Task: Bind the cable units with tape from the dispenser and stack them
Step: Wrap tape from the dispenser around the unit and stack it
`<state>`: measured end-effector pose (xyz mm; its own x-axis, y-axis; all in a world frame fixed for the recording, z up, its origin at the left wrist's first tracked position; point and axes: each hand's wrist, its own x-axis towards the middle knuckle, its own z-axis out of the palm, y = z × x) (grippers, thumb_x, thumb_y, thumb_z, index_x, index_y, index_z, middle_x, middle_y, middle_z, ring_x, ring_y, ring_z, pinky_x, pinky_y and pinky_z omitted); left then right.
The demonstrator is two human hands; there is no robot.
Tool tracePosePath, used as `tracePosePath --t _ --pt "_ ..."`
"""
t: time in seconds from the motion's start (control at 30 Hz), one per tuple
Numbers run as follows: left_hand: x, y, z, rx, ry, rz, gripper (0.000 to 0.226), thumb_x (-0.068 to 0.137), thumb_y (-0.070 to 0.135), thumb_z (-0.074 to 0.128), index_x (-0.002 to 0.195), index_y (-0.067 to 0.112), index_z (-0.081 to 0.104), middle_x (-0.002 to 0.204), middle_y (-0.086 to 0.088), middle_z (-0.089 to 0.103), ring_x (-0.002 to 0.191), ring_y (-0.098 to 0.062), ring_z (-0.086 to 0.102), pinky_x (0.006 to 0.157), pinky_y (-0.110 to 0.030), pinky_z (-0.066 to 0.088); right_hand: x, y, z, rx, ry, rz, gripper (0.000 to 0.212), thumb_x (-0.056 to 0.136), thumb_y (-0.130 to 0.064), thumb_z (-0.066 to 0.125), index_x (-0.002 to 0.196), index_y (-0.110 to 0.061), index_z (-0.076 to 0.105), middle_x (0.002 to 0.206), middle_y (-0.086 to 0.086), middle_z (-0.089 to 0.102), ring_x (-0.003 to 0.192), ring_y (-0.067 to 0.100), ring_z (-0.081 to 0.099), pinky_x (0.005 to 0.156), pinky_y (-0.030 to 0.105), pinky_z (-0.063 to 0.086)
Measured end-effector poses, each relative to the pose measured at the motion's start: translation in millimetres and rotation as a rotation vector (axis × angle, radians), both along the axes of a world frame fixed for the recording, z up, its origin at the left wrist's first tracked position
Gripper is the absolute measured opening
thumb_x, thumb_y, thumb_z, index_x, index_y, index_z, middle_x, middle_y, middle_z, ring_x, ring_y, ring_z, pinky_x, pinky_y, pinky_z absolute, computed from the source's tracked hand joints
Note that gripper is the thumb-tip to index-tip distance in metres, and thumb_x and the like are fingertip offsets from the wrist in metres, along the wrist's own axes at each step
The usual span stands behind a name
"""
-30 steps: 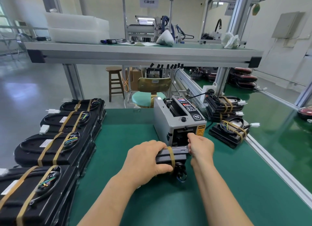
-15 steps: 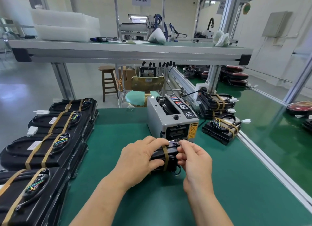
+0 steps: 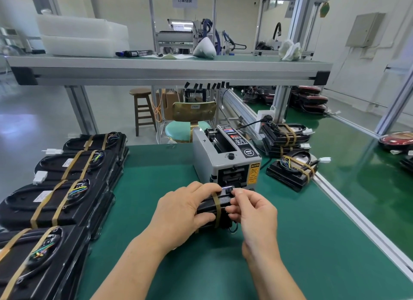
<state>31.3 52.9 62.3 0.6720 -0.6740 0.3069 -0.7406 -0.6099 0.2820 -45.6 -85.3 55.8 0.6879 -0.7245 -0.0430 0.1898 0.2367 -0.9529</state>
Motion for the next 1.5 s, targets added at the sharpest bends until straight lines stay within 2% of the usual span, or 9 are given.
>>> tracePosePath --t 0.4,0.67,0.8,0.9,1.07,1.17,1.3,1.43,1.5 --pt "1 0 2 0.039 -0.021 -0.048 0.063 0.091 0.054 0.053 0.134 0.075 0.011 0.118 0.024 0.045 0.099 -0.002 0.048 0.085 -0.027 0.044 0 -2 2 -0.023 0.003 0.013 0.017 0.092 -0.007 0.064 0.076 -0.006 0.070 0.056 -0.001 0.063 0.048 0.009 0.058 0.046 0.018 0.047" --pt "5 -1 3 0.043 0.005 -0.055 0.060 0.091 0.055 0.053 0.132 0.077 0.015 0.118 0.024 0.044 0.099 -0.001 0.048 0.085 -0.027 0.045 0 -8 -3 -0.133 0.017 0.028 0.016 0.092 -0.008 0.063 0.079 -0.009 0.071 0.059 -0.001 0.067 0.051 0.009 0.062 0.048 0.017 0.048" --pt "7 -2 3 0.039 0.010 -0.057 0.059 0.091 0.056 0.052 0.129 0.078 0.012 0.118 0.024 0.044 0.099 -0.002 0.048 0.085 -0.028 0.045 -1 -15 -10 -0.330 0.089 0.004 0.012 0.091 -0.015 0.062 0.089 -0.024 0.070 0.070 -0.004 0.072 0.060 0.010 0.069 0.056 0.024 0.053" --pt "7 -1 4 0.028 0.009 -0.059 0.058 0.092 0.056 0.052 0.129 0.078 0.013 0.118 0.024 0.044 0.096 -0.002 0.048 0.085 -0.029 0.045 -2 -22 -13 -0.336 0.098 -0.042 0.015 0.090 -0.012 0.060 0.098 -0.023 0.065 0.073 -0.004 0.072 0.063 0.011 0.071 0.058 0.025 0.054" --pt "3 -1 4 0.021 0.009 -0.059 0.059 0.092 0.055 0.052 0.129 0.079 0.013 0.116 0.024 0.044 0.095 -0.002 0.048 0.084 -0.028 0.045 4 -23 -12 -0.399 0.127 -0.068 0.010 0.087 -0.037 0.069 0.085 -0.027 0.069 0.081 -0.005 0.070 0.072 0.011 0.066 0.075 0.042 0.058" --pt "0 -1 5 0.016 0.011 -0.037 0.063 0.089 0.053 0.056 0.132 0.072 0.014 0.119 0.025 0.047 0.100 -0.003 0.051 0.085 -0.027 0.044 13 -19 -8 -0.455 0.191 -0.022 0.024 0.082 -0.049 0.070 0.081 -0.026 0.070 0.087 -0.002 0.069 0.079 0.009 0.064 0.081 0.034 0.053" --pt "0 -2 3 -0.057 0.094 0.058 0.065 0.081 0.054 0.065 0.131 0.046 0.024 0.122 0.024 0.053 0.106 -0.007 0.054 0.086 -0.027 0.041 19 -17 -10 -0.532 0.234 -0.031 0.018 0.082 -0.043 0.074 0.081 -0.025 0.069 0.085 0.001 0.067 0.078 0.011 0.062 0.078 0.029 0.050" --pt "6 7 3 -0.027 0.182 0.075 0.073 0.075 0.049 0.071 0.134 0.037 0.030 0.119 0.019 0.047 0.114 -0.009 0.044 0.095 -0.028 0.039 21 -20 -13 -0.608 0.211 -0.049 0.015 0.087 -0.040 0.069 0.080 -0.026 0.069 0.086 -0.004 0.066 0.077 0.001 0.059 0.069 0.010 0.040" --pt "11 18 0 -0.016 0.266 0.135 0.080 0.069 0.048 0.075 0.135 0.033 0.034 0.125 0.015 0.042 0.118 -0.011 0.040 0.099 -0.031 0.039 21 -23 -15 -0.619 0.199 -0.037 0.019 0.090 -0.041 0.065 0.078 -0.027 0.068 0.086 -0.004 0.065 0.076 0.001 0.057 0.069 0.011 0.039"
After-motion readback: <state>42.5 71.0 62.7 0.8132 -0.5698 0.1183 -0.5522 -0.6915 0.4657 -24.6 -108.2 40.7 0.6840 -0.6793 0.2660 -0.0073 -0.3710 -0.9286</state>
